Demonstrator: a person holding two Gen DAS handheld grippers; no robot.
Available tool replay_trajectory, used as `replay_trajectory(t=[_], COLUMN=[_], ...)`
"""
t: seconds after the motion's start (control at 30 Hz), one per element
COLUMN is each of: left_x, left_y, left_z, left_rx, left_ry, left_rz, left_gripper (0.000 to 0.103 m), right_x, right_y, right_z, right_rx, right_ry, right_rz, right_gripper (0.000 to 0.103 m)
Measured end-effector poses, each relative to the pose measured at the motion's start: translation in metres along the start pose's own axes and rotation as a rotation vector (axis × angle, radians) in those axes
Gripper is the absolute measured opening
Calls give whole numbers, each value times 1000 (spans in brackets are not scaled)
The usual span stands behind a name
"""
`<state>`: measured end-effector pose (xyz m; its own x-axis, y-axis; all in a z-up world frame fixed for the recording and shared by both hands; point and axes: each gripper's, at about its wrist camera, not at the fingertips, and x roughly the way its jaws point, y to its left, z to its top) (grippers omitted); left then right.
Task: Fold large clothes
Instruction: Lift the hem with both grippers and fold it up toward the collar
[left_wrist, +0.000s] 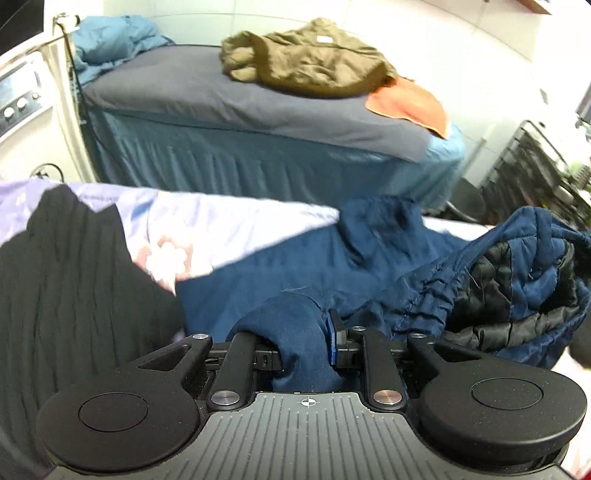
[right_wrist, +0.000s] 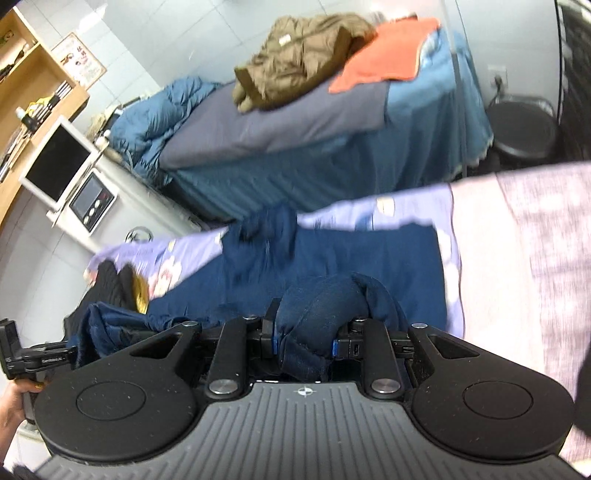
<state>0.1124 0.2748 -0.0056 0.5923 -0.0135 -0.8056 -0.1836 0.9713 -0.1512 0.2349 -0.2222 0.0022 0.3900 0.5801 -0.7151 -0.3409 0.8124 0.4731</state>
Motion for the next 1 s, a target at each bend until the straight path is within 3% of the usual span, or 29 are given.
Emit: replay_trajectory(t=[0.3, 0.7, 0.83, 1.0], left_x=[69, 136, 157, 166], left_y=[1, 3, 5, 13], left_z=[31, 40, 41, 43], left_rx=[16, 10, 4, -114], left_ry=[40, 85, 133, 154], left_rz=[118, 203, 230, 235], left_gripper=[62, 63, 64, 71], right_x=[74, 146, 169, 191], right_y=[7, -5, -11, -20], right_z=[37, 37, 36, 31], right_rx=[8, -17, -6, 65], right_ry=[-55, -65, -56, -43], right_rz=[-171, -304, -342, -368], right_gripper=[27, 28, 28, 40])
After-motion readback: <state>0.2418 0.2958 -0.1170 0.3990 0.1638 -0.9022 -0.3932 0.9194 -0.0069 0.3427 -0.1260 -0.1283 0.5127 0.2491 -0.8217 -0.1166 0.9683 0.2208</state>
